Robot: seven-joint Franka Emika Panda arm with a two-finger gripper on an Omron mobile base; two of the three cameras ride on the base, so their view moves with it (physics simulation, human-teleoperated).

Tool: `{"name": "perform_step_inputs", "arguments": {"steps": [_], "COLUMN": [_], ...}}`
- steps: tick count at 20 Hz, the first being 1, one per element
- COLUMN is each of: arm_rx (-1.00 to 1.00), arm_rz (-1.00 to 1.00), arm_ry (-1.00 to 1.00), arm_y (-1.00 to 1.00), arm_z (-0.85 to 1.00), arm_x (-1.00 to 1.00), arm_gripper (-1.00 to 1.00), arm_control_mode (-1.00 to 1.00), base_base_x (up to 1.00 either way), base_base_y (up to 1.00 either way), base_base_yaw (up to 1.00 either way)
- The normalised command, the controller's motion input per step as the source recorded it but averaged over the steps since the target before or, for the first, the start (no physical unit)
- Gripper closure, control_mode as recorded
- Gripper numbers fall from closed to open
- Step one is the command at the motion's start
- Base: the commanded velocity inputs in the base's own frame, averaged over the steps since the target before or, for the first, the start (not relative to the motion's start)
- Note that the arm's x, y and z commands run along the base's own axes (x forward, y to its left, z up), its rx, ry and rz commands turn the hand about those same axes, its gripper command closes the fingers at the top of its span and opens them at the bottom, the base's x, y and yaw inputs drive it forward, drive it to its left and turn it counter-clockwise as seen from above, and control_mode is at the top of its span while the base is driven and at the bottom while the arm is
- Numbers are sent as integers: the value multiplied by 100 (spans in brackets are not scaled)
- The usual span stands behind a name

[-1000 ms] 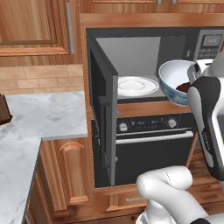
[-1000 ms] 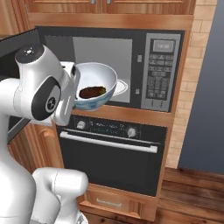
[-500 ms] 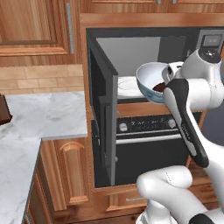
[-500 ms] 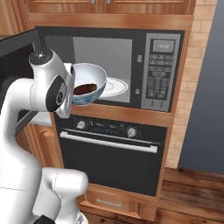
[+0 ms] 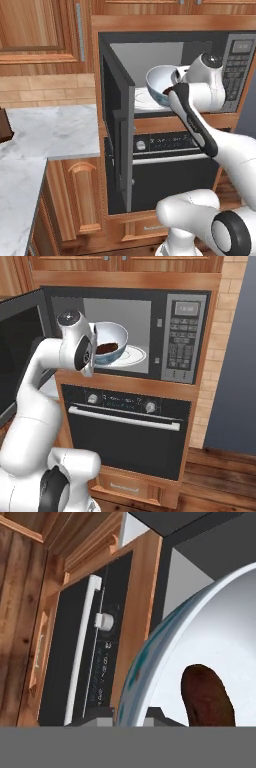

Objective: Pick the sweet potato from the sink and place it in the bowl. Then pick the bowl and place it in the microwave. Then close the microwave door and press the start button.

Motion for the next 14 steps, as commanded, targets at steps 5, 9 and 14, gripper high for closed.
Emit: {"name": "perform_step_inputs", "arguments": {"steps": [5, 9, 14], "arm_rx": [0, 0, 0], "arm_rz": [0, 0, 0], "arm_ry": [1, 0, 0], "arm_y": [0, 0, 0], "arm_z": [-30, -30, -16], "arm_x": [94, 84, 92], "arm_gripper": [100, 100, 100], "arm_control_mode": [-100, -100, -100], "base_base_x": [0, 0, 0], "base_base_y": [0, 0, 0], "base_base_yaw": [0, 0, 0]}}
